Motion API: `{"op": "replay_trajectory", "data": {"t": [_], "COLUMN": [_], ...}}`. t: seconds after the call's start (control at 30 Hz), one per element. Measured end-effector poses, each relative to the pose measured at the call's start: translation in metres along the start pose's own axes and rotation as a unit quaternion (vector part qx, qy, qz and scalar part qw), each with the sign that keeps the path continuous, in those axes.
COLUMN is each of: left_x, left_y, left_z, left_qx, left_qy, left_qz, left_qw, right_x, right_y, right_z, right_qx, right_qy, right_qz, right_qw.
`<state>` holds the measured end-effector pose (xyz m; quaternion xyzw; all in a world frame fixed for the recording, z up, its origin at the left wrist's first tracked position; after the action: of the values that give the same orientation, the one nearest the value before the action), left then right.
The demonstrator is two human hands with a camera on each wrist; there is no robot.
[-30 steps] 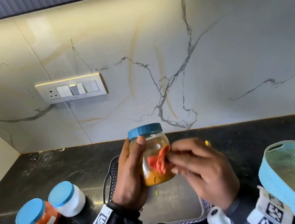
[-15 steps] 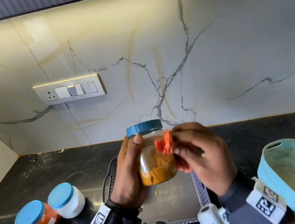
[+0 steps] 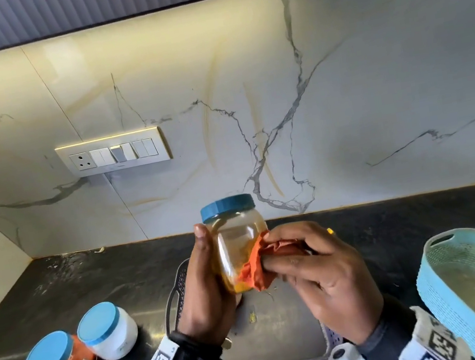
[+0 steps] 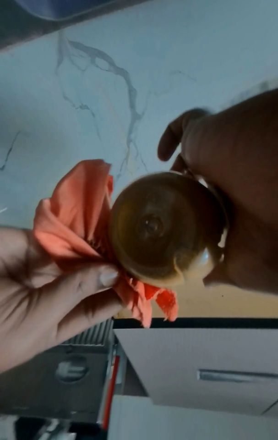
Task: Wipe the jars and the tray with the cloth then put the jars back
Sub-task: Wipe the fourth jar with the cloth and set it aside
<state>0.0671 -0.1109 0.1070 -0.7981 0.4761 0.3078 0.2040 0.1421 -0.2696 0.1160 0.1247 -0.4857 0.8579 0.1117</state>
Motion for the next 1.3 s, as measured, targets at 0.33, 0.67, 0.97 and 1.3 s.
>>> {"op": "replay_trajectory", "data": {"t": [0.33,0.67,0.97,1.3], "left_x": [0.006,0.001,0.004,0.005], "left_y": [0.004,-0.003,0.002,0.006], "left_z": [0.01,0.014,0.009,0.0], "left_qx": [-0.013,-0.056,-0.039,0.035], "left_qy": [-0.122,-0.039,-0.043,-0.001], "left_qz": [-0.031,-0.042,-0.035,0.048], "left_qw": [0.992,0.997,0.998,0.998], "right_x": [-0.009,0.009,-0.017,-0.029], "right_y": [-0.01,0.01,-0.008,-0.007], "right_z": [-0.007,-0.009,-0.01,-0.01], "right_qx": [0.021,0.062,-0.018,-0.019], "right_qy": [0.039,0.023,-0.095,-0.161], "right_qz": [0.004,0.08,-0.117,-0.147], "right_qw": [0.999,0.995,0.988,0.976]}}
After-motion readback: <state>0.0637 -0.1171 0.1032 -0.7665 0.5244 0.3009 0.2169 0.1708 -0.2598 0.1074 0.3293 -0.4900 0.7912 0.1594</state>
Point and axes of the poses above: each hand's wrist, its own y-axis away from the middle knuckle, its own z-axis out of the back of the hand, x = y × z, the point moved 2 cm from there along -y, towards the middle knuckle, and after that the axes turned 11 degrees about y, right-handed, at the moved point
